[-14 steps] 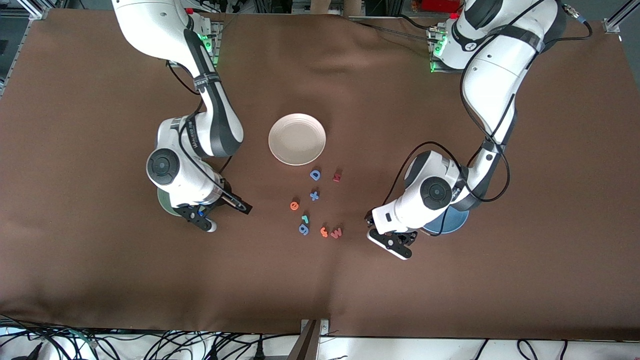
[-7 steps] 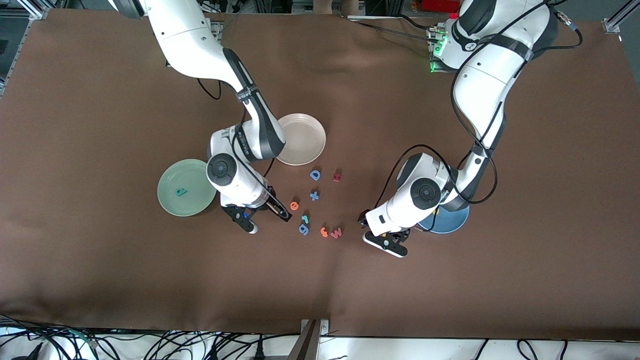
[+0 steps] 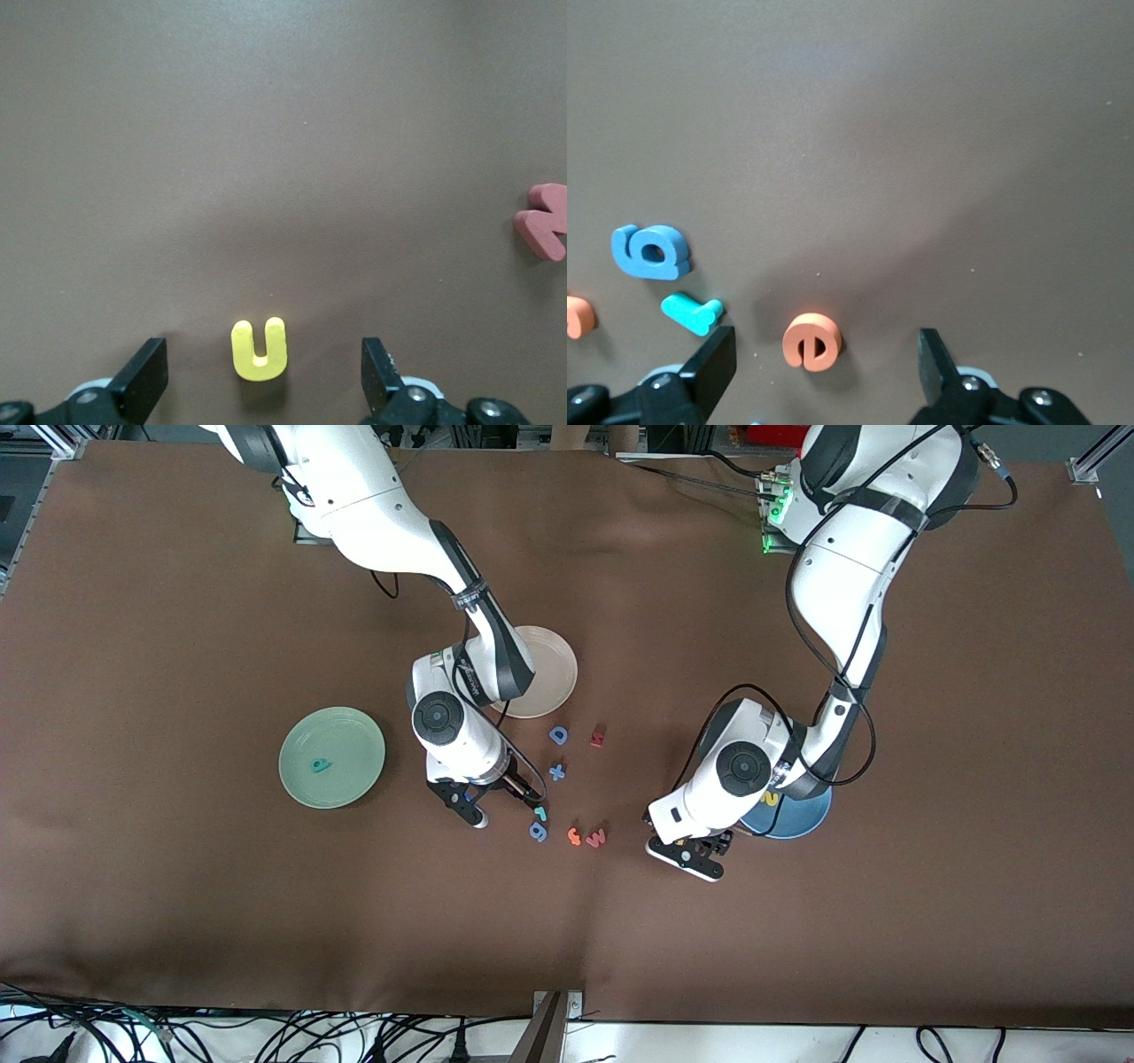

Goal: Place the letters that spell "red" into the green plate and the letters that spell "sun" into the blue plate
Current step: 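Grasp the yellow u with the left gripper while the right gripper returns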

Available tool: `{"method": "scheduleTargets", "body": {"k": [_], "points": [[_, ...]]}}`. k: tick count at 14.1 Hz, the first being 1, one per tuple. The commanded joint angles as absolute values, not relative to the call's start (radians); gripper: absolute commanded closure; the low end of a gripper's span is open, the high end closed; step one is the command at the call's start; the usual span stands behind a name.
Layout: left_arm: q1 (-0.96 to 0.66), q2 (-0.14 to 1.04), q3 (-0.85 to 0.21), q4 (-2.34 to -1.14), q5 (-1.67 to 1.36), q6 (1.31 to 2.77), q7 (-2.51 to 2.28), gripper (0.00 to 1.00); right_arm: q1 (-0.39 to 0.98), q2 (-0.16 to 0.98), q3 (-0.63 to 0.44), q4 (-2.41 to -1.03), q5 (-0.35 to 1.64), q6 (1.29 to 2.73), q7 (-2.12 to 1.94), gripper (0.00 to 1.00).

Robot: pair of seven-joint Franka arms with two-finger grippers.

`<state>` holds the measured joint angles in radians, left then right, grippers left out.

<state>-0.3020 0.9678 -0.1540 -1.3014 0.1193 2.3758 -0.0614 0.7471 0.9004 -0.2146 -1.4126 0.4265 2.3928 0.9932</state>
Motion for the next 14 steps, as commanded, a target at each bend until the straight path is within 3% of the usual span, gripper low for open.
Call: {"method": "scheduleTargets", "body": {"k": [1, 2, 3, 6, 8, 11, 14], "points": [[-0.313, 0.980, -0.137, -1.273, 0.117, 2.361, -0.063, 0.19, 0.756, 0.919, -0.221, -1.391, 0.391, 2.388, 1.008, 0.12], [-0.314, 0.982, -0.135, -1.275, 0.115, 2.361, -0.063, 0.42, 0.758, 0.922, -0.221, -1.396, 0.391, 2.390, 1.009, 0.12], [-0.314, 0.982, -0.137, -1.273, 0.115, 2.361, -0.063, 0.58, 0.758, 0.923, -0.221, -1.396, 0.391, 2.390, 1.009, 0.12], [-0.313, 0.979, -0.137, -1.273, 0.115, 2.361, -0.063, 0.72, 0.758, 0.927, -0.221, -1.396, 0.390, 2.391, 1.008, 0.20], [-0.310, 0.976, -0.137, -1.275, 0.115, 2.361, -0.063, 0.88, 0.758, 0.927, -0.221, -1.396, 0.390, 2.391, 1.006, 0.35], [-0.304, 0.960, -0.137, -1.270, 0.115, 2.330, -0.063, 0.94, 0.758, 0.927, -0.221, -1.396, 0.373, 2.391, 1.002, 0.58], [-0.298, 0.888, -0.137, -1.262, 0.115, 2.189, -0.061, 0.93, 0.756, 0.928, -0.219, -1.396, 0.368, 2.390, 1.000, 0.96]]}}
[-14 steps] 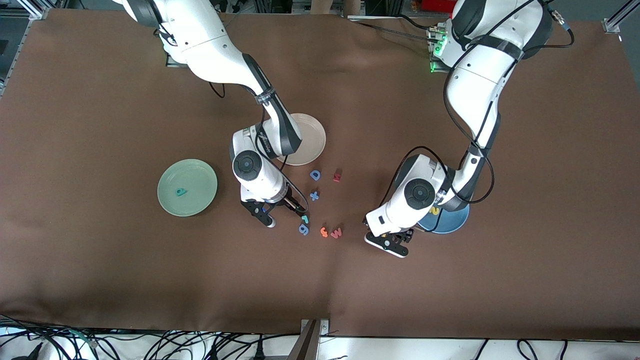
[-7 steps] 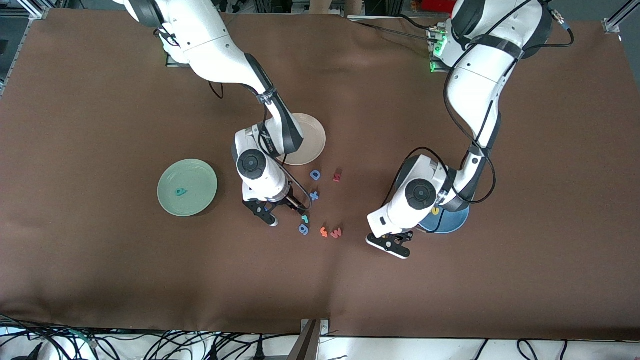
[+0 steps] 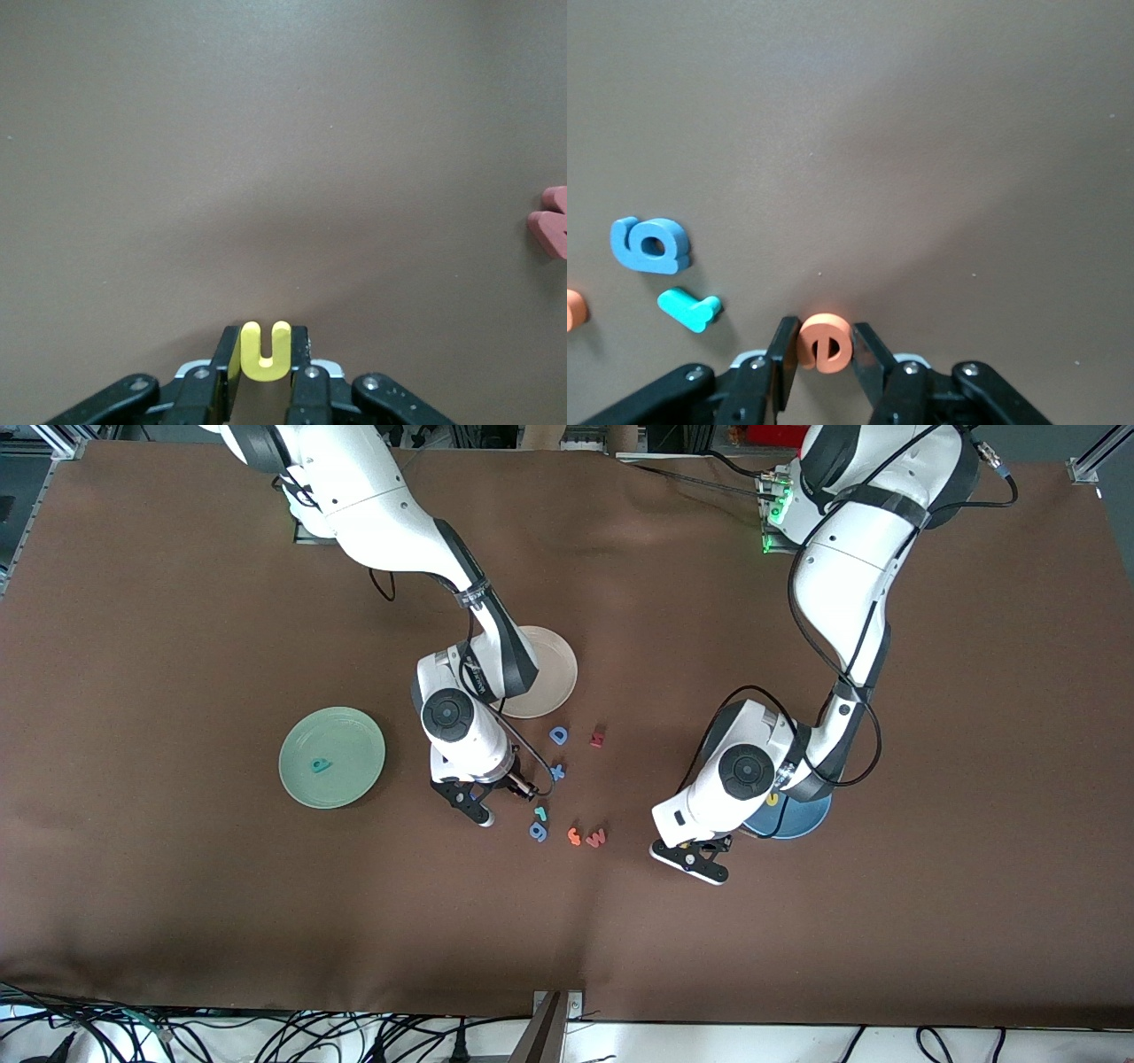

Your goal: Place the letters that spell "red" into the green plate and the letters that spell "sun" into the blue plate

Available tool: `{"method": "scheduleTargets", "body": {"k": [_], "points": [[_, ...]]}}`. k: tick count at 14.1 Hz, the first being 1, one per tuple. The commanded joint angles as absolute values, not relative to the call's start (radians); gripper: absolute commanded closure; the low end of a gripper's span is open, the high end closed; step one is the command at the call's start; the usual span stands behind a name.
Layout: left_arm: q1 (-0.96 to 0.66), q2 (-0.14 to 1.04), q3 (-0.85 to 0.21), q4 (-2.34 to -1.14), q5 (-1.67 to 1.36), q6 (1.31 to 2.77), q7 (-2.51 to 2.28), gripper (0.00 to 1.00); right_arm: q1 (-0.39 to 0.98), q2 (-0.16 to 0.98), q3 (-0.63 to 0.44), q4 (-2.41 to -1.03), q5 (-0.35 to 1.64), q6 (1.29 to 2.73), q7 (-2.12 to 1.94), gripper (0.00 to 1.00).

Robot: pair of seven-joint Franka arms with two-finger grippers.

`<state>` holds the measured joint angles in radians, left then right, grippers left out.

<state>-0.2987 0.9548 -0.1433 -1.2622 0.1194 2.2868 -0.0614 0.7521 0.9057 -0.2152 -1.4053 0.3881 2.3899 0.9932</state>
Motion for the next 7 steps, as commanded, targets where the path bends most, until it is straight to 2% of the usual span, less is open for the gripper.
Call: {"method": "scheduleTargets", "body": {"k": [1, 7], "points": [[-0.296, 0.867, -0.138, -1.262, 0.114, 2.145, -0.063, 0.90, 0.758, 0.928, -0.221, -1.396, 0.368, 2.390, 1.000, 1.00], [-0.181, 0.738, -0.143, -1.288, 0.107, 1.801, 0.109, 0.88, 0.750, 0.911, -0.224, -1.394, 0.370, 2.366, 0.991, 1.00]]}}
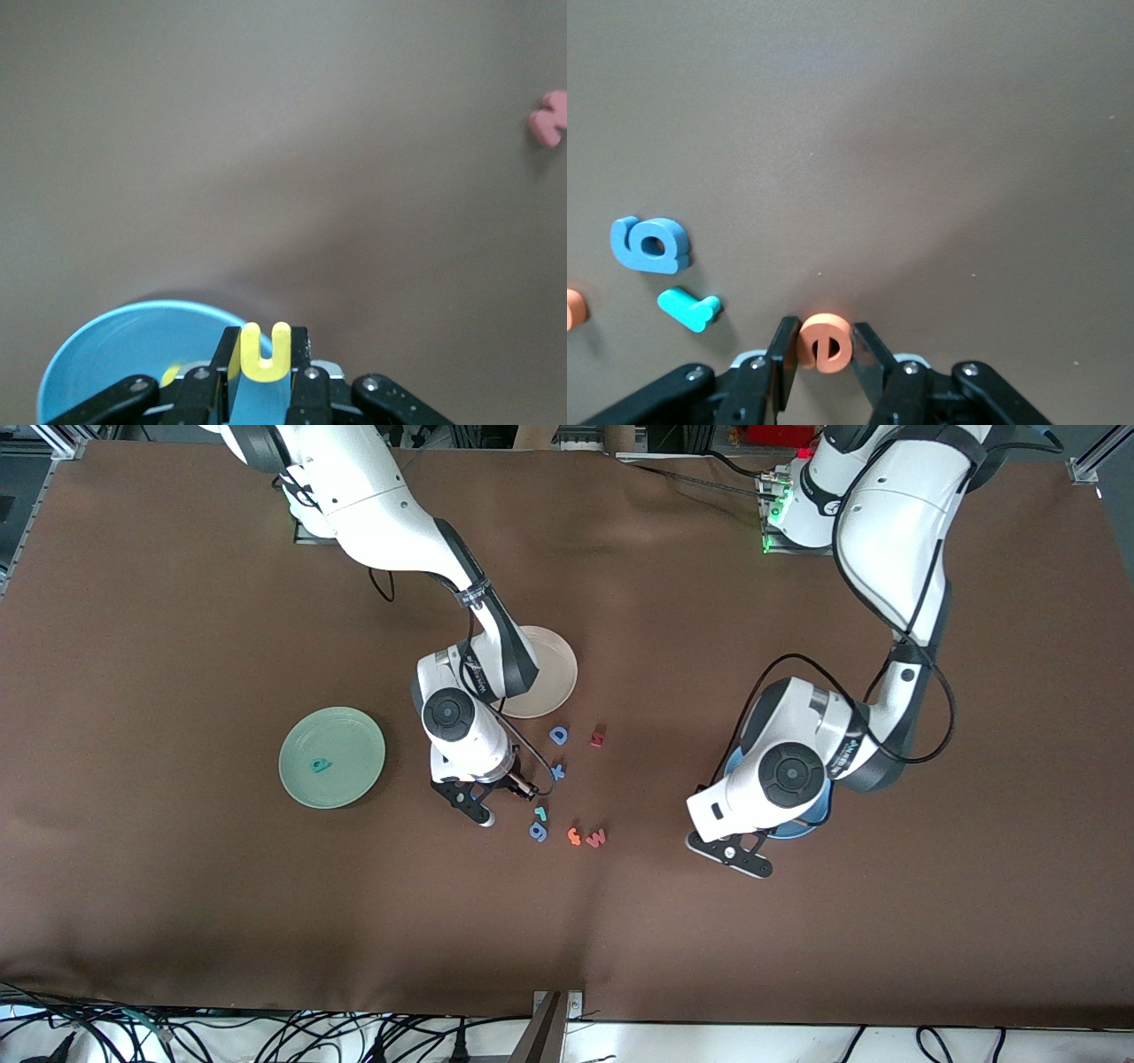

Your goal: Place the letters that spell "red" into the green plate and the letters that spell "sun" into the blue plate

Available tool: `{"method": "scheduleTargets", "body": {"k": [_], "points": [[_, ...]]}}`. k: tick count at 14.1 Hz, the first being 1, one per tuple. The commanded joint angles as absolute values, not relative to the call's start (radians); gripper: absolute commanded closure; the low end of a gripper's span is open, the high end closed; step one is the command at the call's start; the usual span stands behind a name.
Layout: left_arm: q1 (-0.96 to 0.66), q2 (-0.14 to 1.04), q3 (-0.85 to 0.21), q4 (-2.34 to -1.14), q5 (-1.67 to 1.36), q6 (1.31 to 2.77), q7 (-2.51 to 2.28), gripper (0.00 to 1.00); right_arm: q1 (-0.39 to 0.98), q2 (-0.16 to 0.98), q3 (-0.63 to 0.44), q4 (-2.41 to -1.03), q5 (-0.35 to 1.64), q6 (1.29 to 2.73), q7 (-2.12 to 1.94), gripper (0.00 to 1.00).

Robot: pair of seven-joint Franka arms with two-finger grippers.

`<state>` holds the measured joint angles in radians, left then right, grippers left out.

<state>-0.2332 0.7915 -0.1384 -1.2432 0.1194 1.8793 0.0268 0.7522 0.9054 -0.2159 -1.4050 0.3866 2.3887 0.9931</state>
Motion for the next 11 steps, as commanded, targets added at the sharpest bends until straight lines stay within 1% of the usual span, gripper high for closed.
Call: {"method": "scheduleTargets", "body": {"k": [1, 2, 5, 7, 8, 9, 10, 11], "points": [[-0.164, 0.712, -0.143, -1.333, 0.103, 1.795, 0.121, 0.85, 0.749, 0.910, -0.225, -1.391, 0.370, 2.350, 0.991, 1.00], [-0.160, 0.689, -0.143, -1.388, 0.103, 1.811, 0.121, 0.85, 0.749, 0.908, -0.225, -1.391, 0.370, 2.349, 0.991, 1.00], [-0.144, 0.628, -0.143, -1.550, 0.100, 1.935, 0.117, 0.85, 0.749, 0.897, -0.235, -1.391, 0.368, 2.329, 0.989, 1.00], [-0.144, 0.597, -0.144, -1.655, 0.097, 2.035, 0.109, 0.82, 0.747, 0.871, -0.255, -1.390, 0.367, 2.275, 0.967, 1.00], [-0.144, 0.592, -0.146, -1.675, 0.097, 2.054, 0.107, 0.81, 0.747, 0.859, -0.262, -1.390, 0.368, 2.252, 0.954, 1.00], [-0.146, 0.592, -0.146, -1.678, 0.097, 2.054, 0.107, 0.75, 0.747, 0.856, -0.264, -1.390, 0.368, 2.243, 0.950, 1.00], [-0.147, 0.592, -0.146, -1.678, 0.097, 2.054, 0.107, 0.55, 0.746, 0.848, -0.264, -1.390, 0.368, 2.237, 0.948, 1.00], [-0.147, 0.592, -0.146, -1.677, 0.097, 2.054, 0.109, 0.20, 0.746, 0.847, -0.265, -1.390, 0.368, 2.234, 0.948, 1.00]]}}
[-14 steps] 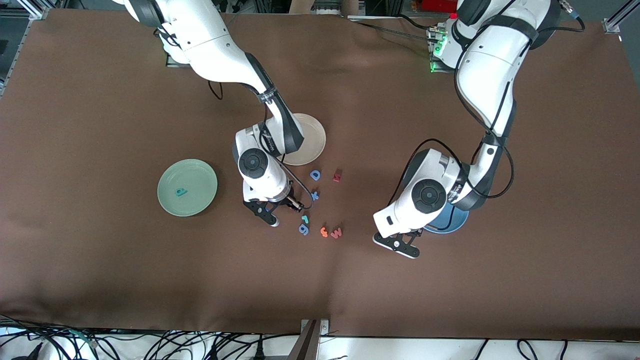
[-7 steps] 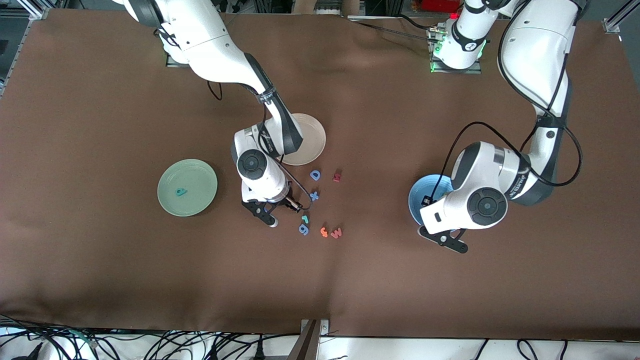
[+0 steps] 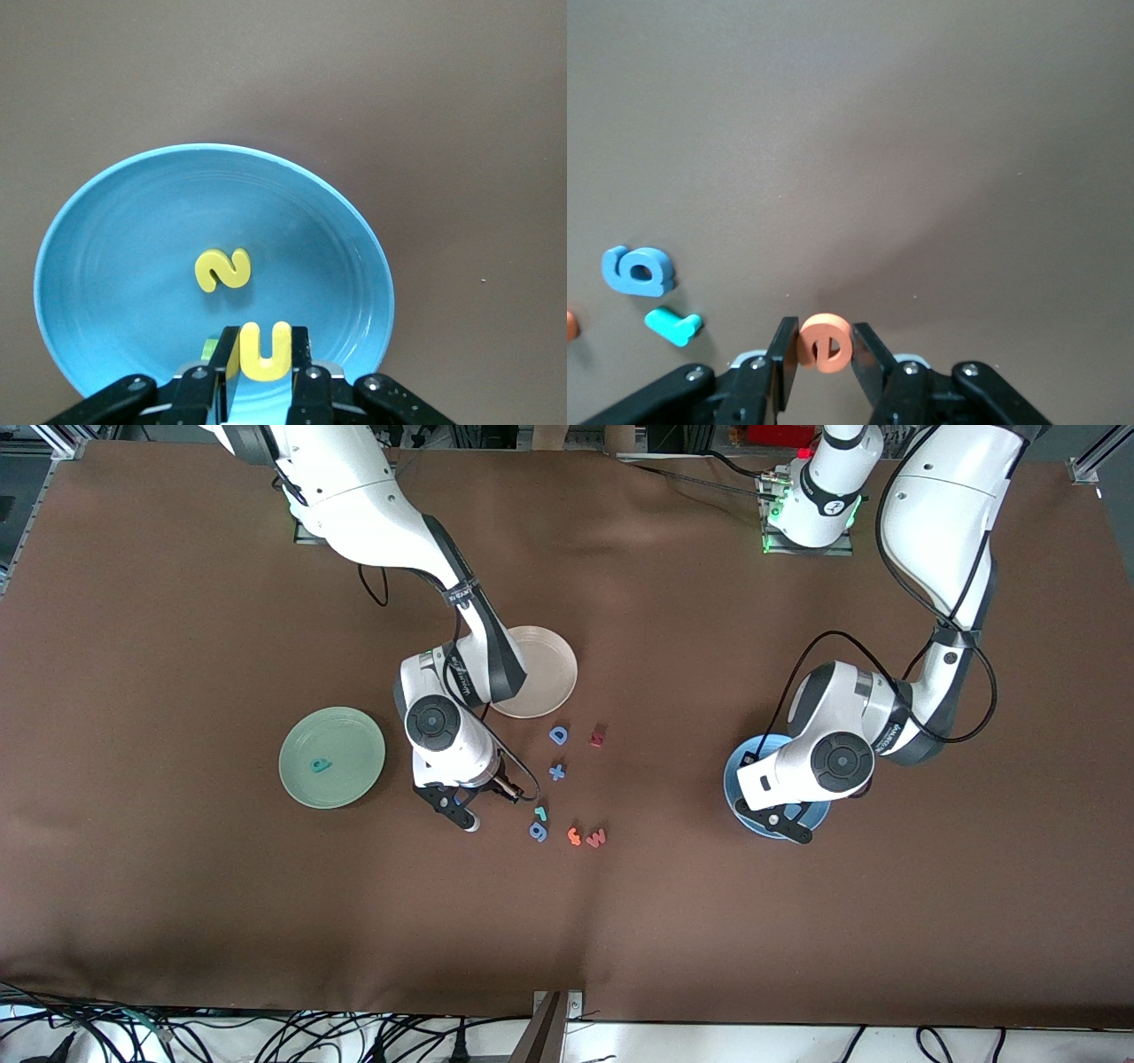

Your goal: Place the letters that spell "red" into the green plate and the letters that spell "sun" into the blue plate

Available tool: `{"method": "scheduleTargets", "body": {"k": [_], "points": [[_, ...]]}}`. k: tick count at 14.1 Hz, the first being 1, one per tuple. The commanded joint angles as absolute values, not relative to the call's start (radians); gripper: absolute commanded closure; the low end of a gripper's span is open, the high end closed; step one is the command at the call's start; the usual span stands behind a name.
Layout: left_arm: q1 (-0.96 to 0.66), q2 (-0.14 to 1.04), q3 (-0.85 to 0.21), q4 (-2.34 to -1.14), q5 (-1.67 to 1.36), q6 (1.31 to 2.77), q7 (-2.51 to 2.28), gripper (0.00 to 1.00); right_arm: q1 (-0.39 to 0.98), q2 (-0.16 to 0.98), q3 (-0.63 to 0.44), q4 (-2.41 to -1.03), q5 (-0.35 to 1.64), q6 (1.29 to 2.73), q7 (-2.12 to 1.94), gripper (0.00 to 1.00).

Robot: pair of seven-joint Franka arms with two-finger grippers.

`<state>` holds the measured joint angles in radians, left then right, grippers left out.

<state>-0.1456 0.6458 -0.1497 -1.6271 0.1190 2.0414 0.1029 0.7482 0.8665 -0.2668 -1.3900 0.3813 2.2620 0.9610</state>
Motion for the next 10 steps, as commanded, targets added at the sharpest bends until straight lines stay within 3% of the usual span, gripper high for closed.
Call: {"method": "scheduleTargets", "body": {"k": [1, 10], "points": [[-0.146, 0.592, -0.146, -1.672, 0.097, 2.052, 0.121, 0.00, 0.746, 0.847, -0.264, -1.391, 0.368, 2.233, 0.950, 1.00], [-0.146, 0.577, -0.147, -1.663, 0.100, 2.043, 0.124, 0.00, 0.746, 0.845, -0.276, -1.393, 0.367, 2.230, 0.940, 1.00]]}}
